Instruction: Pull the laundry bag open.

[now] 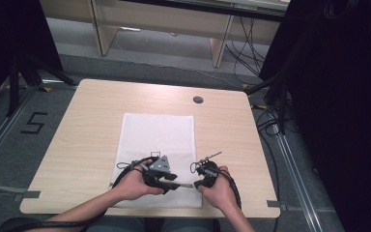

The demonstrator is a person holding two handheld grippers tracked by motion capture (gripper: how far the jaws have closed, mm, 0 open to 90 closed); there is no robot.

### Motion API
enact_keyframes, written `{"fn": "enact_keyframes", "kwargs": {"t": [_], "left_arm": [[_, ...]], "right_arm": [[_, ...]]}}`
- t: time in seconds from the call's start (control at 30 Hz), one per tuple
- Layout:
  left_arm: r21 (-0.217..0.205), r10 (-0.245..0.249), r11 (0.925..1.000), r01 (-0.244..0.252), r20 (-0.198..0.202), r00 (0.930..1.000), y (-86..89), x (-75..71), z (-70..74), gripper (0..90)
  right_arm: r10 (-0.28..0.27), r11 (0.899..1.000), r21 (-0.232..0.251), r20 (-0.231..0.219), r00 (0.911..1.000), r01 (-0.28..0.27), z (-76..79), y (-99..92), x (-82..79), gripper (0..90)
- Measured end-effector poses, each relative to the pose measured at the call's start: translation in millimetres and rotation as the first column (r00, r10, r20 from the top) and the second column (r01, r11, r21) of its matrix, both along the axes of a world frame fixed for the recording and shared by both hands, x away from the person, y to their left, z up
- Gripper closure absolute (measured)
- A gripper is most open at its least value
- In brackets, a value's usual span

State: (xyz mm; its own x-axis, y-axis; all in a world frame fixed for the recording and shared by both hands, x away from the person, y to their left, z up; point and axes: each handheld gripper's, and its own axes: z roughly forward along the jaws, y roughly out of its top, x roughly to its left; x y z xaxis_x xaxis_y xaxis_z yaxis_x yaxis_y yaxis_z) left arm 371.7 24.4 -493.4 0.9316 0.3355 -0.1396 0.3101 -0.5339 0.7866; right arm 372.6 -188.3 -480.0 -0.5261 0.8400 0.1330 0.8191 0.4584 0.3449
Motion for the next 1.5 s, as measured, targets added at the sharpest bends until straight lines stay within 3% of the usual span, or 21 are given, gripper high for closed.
{"fn": "enact_keyframes", "kwargs": {"t": [0.1, 0.17, 0.27, 0.43, 0.67, 0.77, 0.93, 1.03, 1.13, 1.2, 1.23, 1.5], "left_arm": [[0.025, -0.019, 0.9995, 0.019, 0.013, 0.9997, -4.2, 2.4, 0.5, 62.7], [0.010, -0.010, 0.9999, 0.010, -0.009, 0.9999, -9.8, 2.0, 0.2, 64.2], [0.009, -0.025, 0.9997, 0.025, -0.011, 0.9996, -15.0, 3.7, 0.3, 66.1], [0.041, -0.045, 0.9981, 0.045, -0.011, 0.9989, -25.8, 4.6, -4.5, 67.8], [0.061, -0.036, 0.9974, 0.037, -0.027, 0.9990, -35.9, 7.5, -10.9, 68.5], [0.077, -0.057, 0.9954, 0.057, -0.007, 0.9983, -40.6, 7.4, -12.1, 68.6], [0.078, -0.042, 0.9960, 0.043, -0.017, 0.9990, -44.3, 8.5, -14.3, 70.3], [0.087, -0.044, 0.9952, 0.044, -0.002, 0.9990, -47.0, 8.1, -15.4, 70.7], [0.115, -0.060, 0.9918, 0.056, 0.035, 0.9976, -48.8, 6.3, -15.0, 73.1], [0.112, -0.062, 0.9921, 0.057, 0.042, 0.9972, -49.4, 5.4, -15.1, 75.6], [0.125, -0.076, 0.9898, 0.068, 0.061, 0.9952, -48.8, 6.3, -14.4, 76.9], [0.099, -0.045, 0.9942, 0.041, 0.042, 0.9981, -48.6, 4.1, -11.1, 81.1]], "right_arm": [[-0.014, 1.000, -0.002, -0.013, 0.9998, 0.014, 0.0, 0.0, 0.5, 90.0], [-0.020, 1.000, -0.004, -0.018, 0.9996, 0.020, -0.1, 0.0, 0.9, 90.0], [-0.020, 1.000, 0.002, -0.019, 0.9996, 0.020, 0.1, -0.3, 0.9, 90.0], [-0.019, 1.000, 0.004, -0.018, 0.9997, 0.019, 0.0, -0.5, 0.9, 90.0], [-0.027, 1.000, -0.009, -0.017, 0.9995, 0.027, -0.5, 0.5, 0.8, 90.0], [-0.018, 1.000, 0.003, -0.017, 0.9997, 0.018, 0.0, -0.5, 0.8, 90.0], [-0.016, 1.000, 0.010, -0.020, 0.9997, 0.016, 0.0, -1.3, 1.1, 90.0], [-0.016, 1.000, 0.011, -0.020, 0.9997, 0.016, 0.0, -1.4, 1.1, 90.0], [-0.017, 1.000, 0.013, -0.017, 0.9997, 0.017, -0.4, -1.7, 1.3, 90.0], [0.012, 1.000, 0.024, 0.001, 0.9999, -0.012, -1.8, -3.3, 2.8, 90.0], [-0.005, 1.000, 0.022, -0.005, 1.0000, 0.006, -1.0, -2.7, 1.8, 90.0], [-0.009, 1.000, 0.029, -0.010, 0.9999, 0.009, -1.3, -3.9, 1.8, 90.0]]}}
